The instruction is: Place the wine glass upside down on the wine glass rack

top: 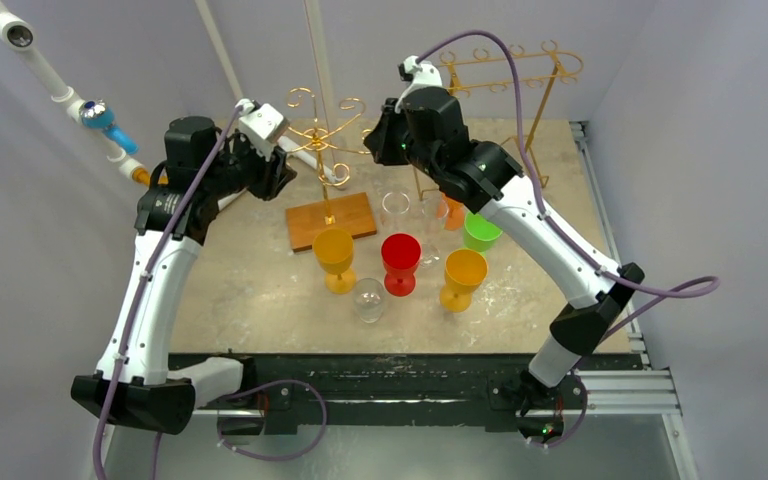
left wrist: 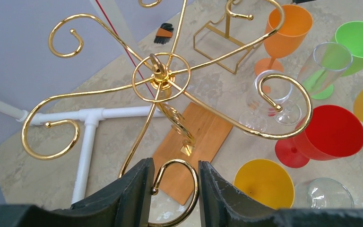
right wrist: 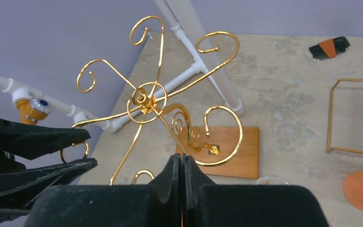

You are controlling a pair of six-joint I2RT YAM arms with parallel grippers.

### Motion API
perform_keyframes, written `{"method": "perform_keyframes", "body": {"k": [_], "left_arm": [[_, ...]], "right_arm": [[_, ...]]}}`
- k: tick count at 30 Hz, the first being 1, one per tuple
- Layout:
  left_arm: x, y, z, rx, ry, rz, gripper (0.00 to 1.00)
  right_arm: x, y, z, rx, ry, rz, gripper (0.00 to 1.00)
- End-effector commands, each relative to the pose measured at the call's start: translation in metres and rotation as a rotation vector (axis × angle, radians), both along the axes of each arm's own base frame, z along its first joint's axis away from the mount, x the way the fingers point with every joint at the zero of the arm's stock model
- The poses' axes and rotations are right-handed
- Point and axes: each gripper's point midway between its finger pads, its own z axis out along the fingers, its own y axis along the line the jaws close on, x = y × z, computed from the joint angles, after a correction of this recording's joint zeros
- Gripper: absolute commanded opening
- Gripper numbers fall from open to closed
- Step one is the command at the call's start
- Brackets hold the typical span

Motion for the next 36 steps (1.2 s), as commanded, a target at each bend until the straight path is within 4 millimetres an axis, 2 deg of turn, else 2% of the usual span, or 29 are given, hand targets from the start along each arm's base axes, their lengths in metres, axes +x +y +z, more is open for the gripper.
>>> {"method": "perform_keyframes", "body": {"k": [1,3,4,7,8,10,13,16,20,24,26,30,32,33,36], "left_arm": [[-0.020,0.006,-0.005,-0.080,0.136,0.131,0.00],[-0.023,0.007,-0.005,-0.079,0.139,0.134,0.00],[-0.024,0.008,-0.005,-0.078,0.136,0.137,0.00],[-0.028,0.009,0.001,-0.079,0.124,0.139,0.00],[-0.030,0.009,0.003,-0.079,0.120,0.139,0.00],[-0.031,0.011,0.006,-0.075,0.117,0.142,0.00],[-0.034,0.013,0.010,-0.068,0.108,0.146,0.00],[-0.036,0.015,0.016,-0.063,0.094,0.153,0.00],[-0.038,0.016,0.026,-0.068,0.073,0.156,0.00],[-0.039,0.012,0.023,-0.079,0.092,0.140,0.00],[-0.039,0.011,0.020,-0.079,0.103,0.135,0.00],[-0.043,0.011,0.015,-0.069,0.115,0.129,0.00],[-0.045,0.013,0.011,-0.055,0.123,0.129,0.09],[-0.047,0.013,0.009,-0.050,0.129,0.127,0.21],[-0.051,0.014,0.007,-0.038,0.133,0.117,0.71]], "right_arm": [[-0.006,0.000,0.025,0.018,-0.033,0.025,0.00],[-0.005,-0.003,0.026,0.009,-0.037,0.015,0.00],[-0.004,-0.006,0.024,-0.002,-0.038,0.003,0.10],[-0.002,-0.019,0.020,-0.038,-0.047,-0.044,0.50],[-0.001,-0.023,0.019,-0.048,-0.052,-0.062,0.57],[0.003,-0.031,0.018,-0.071,-0.064,-0.092,0.64],[0.011,-0.037,0.013,-0.094,-0.061,-0.114,0.66],[0.015,-0.035,0.007,-0.090,-0.044,-0.103,0.61],[0.008,-0.025,-0.001,-0.062,-0.019,-0.045,0.57],[0.002,-0.017,-0.008,-0.038,0.000,-0.002,0.51],[0.000,-0.017,-0.010,-0.037,0.004,0.007,0.52],[0.009,-0.034,-0.009,-0.080,-0.009,-0.047,0.61],[0.012,-0.044,-0.011,-0.088,-0.002,-0.065,0.63],[0.013,-0.049,-0.013,-0.091,-0.001,-0.078,0.65],[0.009,-0.062,-0.022,-0.097,0.008,-0.103,0.70]]}}
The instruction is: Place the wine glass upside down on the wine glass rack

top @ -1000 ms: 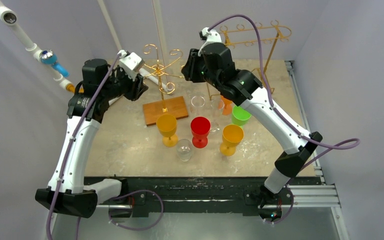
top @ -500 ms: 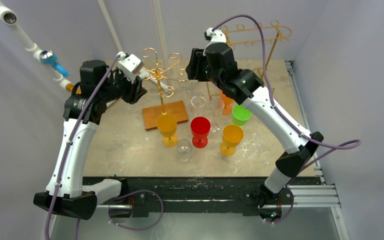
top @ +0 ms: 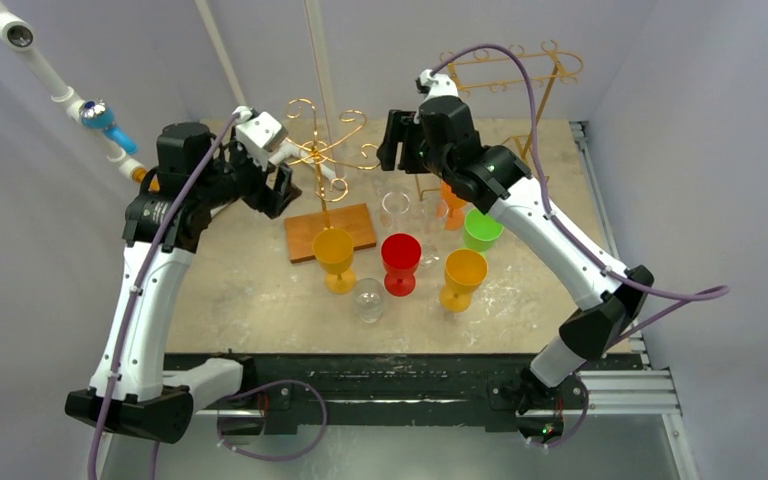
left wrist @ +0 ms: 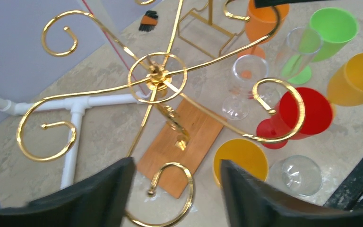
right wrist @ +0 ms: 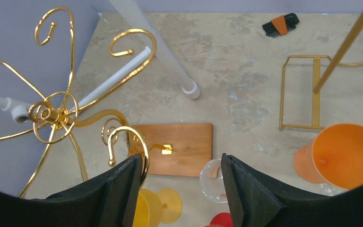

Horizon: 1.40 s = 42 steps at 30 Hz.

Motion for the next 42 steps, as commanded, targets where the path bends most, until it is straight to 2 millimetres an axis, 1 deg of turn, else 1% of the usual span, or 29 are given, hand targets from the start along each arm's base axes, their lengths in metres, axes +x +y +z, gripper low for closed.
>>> {"method": "perform_keyframes", "body": {"k": [1,2,3,4,6,8,10,11,12,14,16,17,19,22,25,29,31,33,38,39,42], "left_arm": [[-0.024,0.012,0.007,-0.045,0.063,0.121,0.83],[-0.026,0.012,0.009,-0.043,0.060,0.119,0.92],[-0.028,0.013,0.012,-0.041,0.053,0.116,0.98],[-0.031,0.012,0.015,-0.041,0.051,0.109,1.00],[-0.035,0.012,0.023,-0.041,0.041,0.101,1.00],[-0.040,0.012,0.031,-0.040,0.037,0.095,1.00],[-0.043,0.011,0.038,-0.045,0.032,0.088,1.00],[-0.044,0.011,0.040,-0.048,0.031,0.087,1.00],[-0.044,0.011,0.041,-0.050,0.028,0.087,1.00],[-0.041,0.011,0.036,-0.047,0.029,0.090,1.00],[-0.036,0.011,0.019,-0.045,0.042,0.095,1.00],[-0.032,0.011,0.013,-0.048,0.037,0.102,1.00],[-0.022,0.012,0.006,-0.051,0.014,0.117,0.98],[-0.013,0.013,0.007,-0.053,-0.007,0.129,0.93],[-0.011,0.014,0.006,-0.036,-0.015,0.130,0.87],[-0.010,0.017,-0.002,-0.006,-0.010,0.127,0.72],[-0.009,0.019,-0.004,0.000,-0.017,0.135,0.66],[-0.010,0.018,-0.002,-0.004,-0.029,0.130,0.63],[-0.011,0.017,0.006,-0.007,-0.042,0.122,0.49],[-0.010,0.017,0.005,-0.005,-0.045,0.121,0.48],[-0.008,0.016,0.003,-0.001,-0.055,0.113,0.48]], "right_arm": [[-0.011,-0.030,0.013,0.010,-0.038,-0.052,0.71],[-0.014,-0.035,0.008,0.005,-0.030,-0.062,0.72],[-0.018,-0.039,0.005,0.004,-0.025,-0.073,0.73],[-0.022,-0.044,0.000,0.002,-0.018,-0.082,0.74],[-0.029,-0.054,-0.008,-0.009,-0.014,-0.099,0.77],[-0.034,-0.068,-0.025,-0.058,0.005,-0.137,0.78],[-0.036,-0.071,-0.036,-0.079,0.025,-0.140,0.78],[-0.037,-0.070,-0.043,-0.090,0.039,-0.135,0.78],[-0.036,-0.068,-0.046,-0.093,0.046,-0.128,0.78],[-0.032,-0.063,-0.041,-0.091,0.028,-0.111,0.78],[-0.026,-0.053,-0.032,-0.078,0.021,-0.086,0.76],[-0.024,-0.047,-0.025,-0.066,0.014,-0.072,0.76],[-0.020,-0.036,-0.014,-0.047,0.008,-0.040,0.75],[-0.018,-0.025,-0.002,-0.034,-0.002,0.006,0.74],[-0.020,-0.017,0.005,-0.033,-0.011,0.059,0.74],[-0.020,-0.016,0.011,-0.038,-0.017,0.074,0.73],[-0.021,-0.013,0.014,-0.030,-0.019,0.085,0.73],[-0.021,-0.011,0.018,-0.022,-0.021,0.097,0.74],[-0.023,0.001,0.031,0.019,-0.030,0.141,0.76],[-0.023,0.002,0.033,0.027,-0.031,0.145,0.76],[-0.027,0.002,0.039,0.045,-0.034,0.153,0.77]]}}
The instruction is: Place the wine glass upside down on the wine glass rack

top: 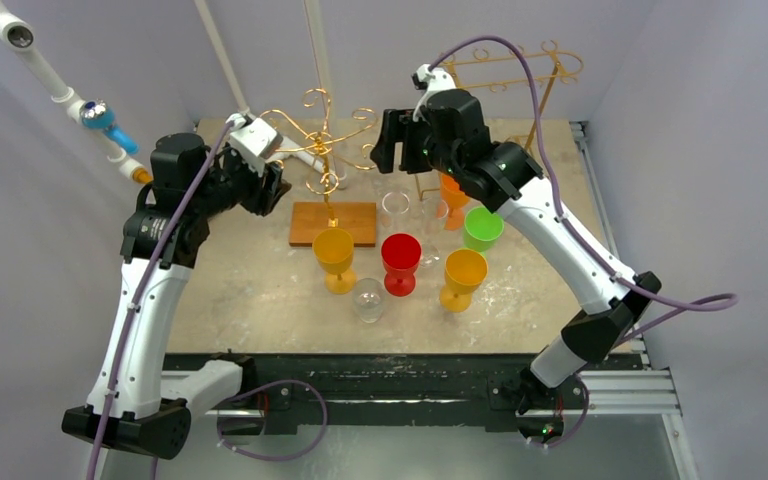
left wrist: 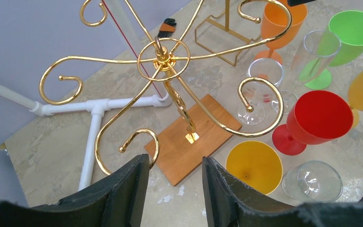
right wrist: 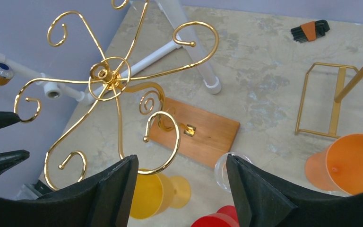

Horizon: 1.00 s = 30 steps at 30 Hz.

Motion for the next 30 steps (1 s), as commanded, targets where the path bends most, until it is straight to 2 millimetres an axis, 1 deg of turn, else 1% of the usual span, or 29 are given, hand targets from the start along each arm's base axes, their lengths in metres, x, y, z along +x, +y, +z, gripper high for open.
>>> {"method": "perform_keyframes", "body": {"k": [1,3,6,9,11,15,17,19,20,21,25,27,29,30], "left_arm": [[-0.005,0.011,-0.006,-0.007,0.043,0.082,0.48],[-0.004,0.011,-0.008,0.008,0.033,0.075,0.50],[0.001,0.013,-0.014,0.033,0.028,0.076,0.53],[0.006,0.014,-0.022,0.046,0.024,0.080,0.51],[0.008,0.014,-0.022,0.042,0.019,0.078,0.45],[0.004,0.006,-0.015,-0.003,0.025,0.055,0.23],[-0.002,0.002,-0.008,-0.036,0.030,0.042,0.09],[-0.009,-0.003,-0.004,-0.072,0.048,0.024,0.02],[-0.016,-0.009,-0.002,-0.112,0.073,0.009,0.00],[-0.018,-0.011,-0.001,-0.127,0.082,0.005,0.00],[-0.026,-0.020,0.004,-0.194,0.116,-0.017,0.00],[-0.027,-0.020,0.005,-0.203,0.120,-0.016,0.00],[-0.030,-0.018,0.007,-0.188,0.119,-0.012,0.00],[-0.031,-0.017,0.011,-0.185,0.112,-0.007,0.04]], "right_arm": [[-0.010,0.002,0.023,0.044,-0.026,0.042,0.78],[-0.014,-0.005,0.023,0.043,-0.029,0.026,0.79],[-0.023,-0.006,0.017,0.057,-0.012,0.043,0.79],[-0.029,-0.007,0.006,0.065,0.007,0.047,0.79],[-0.032,-0.004,-0.001,0.072,0.024,0.060,0.77],[-0.033,0.002,-0.009,0.087,0.039,0.066,0.70],[-0.029,0.006,-0.005,0.094,0.038,0.068,0.67],[-0.025,0.011,0.000,0.101,0.037,0.076,0.65],[-0.022,0.020,0.007,0.120,0.037,0.096,0.61],[-0.020,0.022,0.010,0.125,0.030,0.102,0.60],[-0.010,0.027,0.012,0.121,0.022,0.092,0.53],[-0.007,0.028,0.012,0.113,0.022,0.088,0.52],[-0.008,0.026,0.013,0.106,0.020,0.081,0.57],[-0.009,0.022,0.013,0.102,0.015,0.070,0.62]]}}
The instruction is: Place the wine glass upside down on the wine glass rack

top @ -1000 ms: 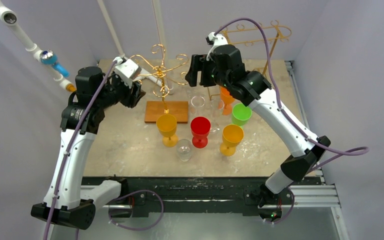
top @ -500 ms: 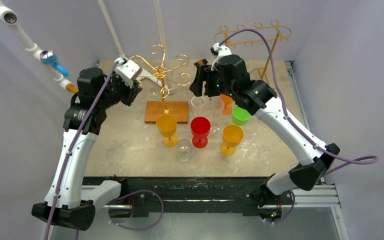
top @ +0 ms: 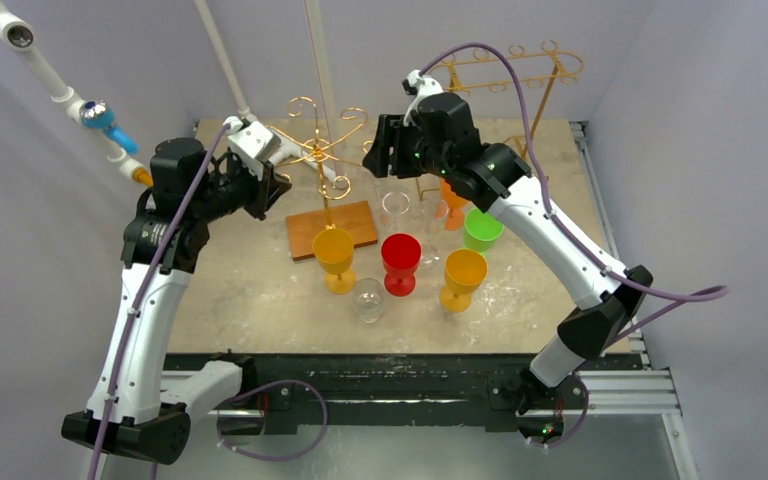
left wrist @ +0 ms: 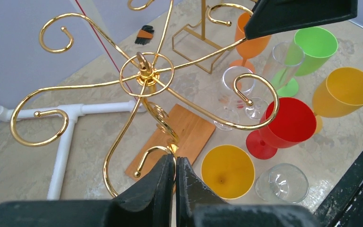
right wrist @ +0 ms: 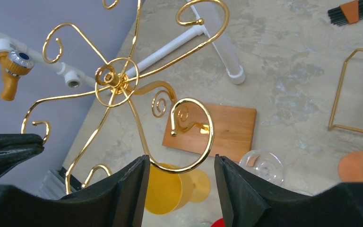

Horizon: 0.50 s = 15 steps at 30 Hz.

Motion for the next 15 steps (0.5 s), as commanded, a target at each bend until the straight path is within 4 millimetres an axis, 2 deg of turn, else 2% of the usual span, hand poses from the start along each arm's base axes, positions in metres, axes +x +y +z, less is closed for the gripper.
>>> {"method": "perform_keyframes", "body": {"k": [1,4,6,7,10,12,15], "left_arm": [[-0.023,-0.001,0.014,-0.080,0.087,0.038,0.15],[-0.031,0.001,0.032,-0.087,0.064,0.041,0.74],[-0.036,0.004,0.054,-0.092,0.027,0.054,0.91],[-0.038,0.005,0.061,-0.091,0.019,0.062,0.96],[-0.041,0.009,0.081,-0.091,0.015,0.085,1.00],[-0.040,0.011,0.087,-0.086,0.029,0.099,1.00],[-0.036,0.019,0.087,-0.063,0.032,0.145,1.00]], "right_arm": [[-0.004,-0.008,0.025,0.028,-0.057,-0.020,0.67],[-0.009,-0.032,0.025,-0.012,-0.081,-0.087,0.76],[-0.020,-0.042,0.023,-0.031,-0.092,-0.094,0.80],[-0.028,-0.044,0.024,-0.039,-0.102,-0.096,0.81],[-0.055,-0.040,0.019,-0.094,-0.119,-0.087,0.82],[-0.078,-0.024,0.009,-0.137,-0.119,-0.045,0.82],[-0.115,-0.001,-0.018,-0.207,-0.103,0.005,0.77]]}}
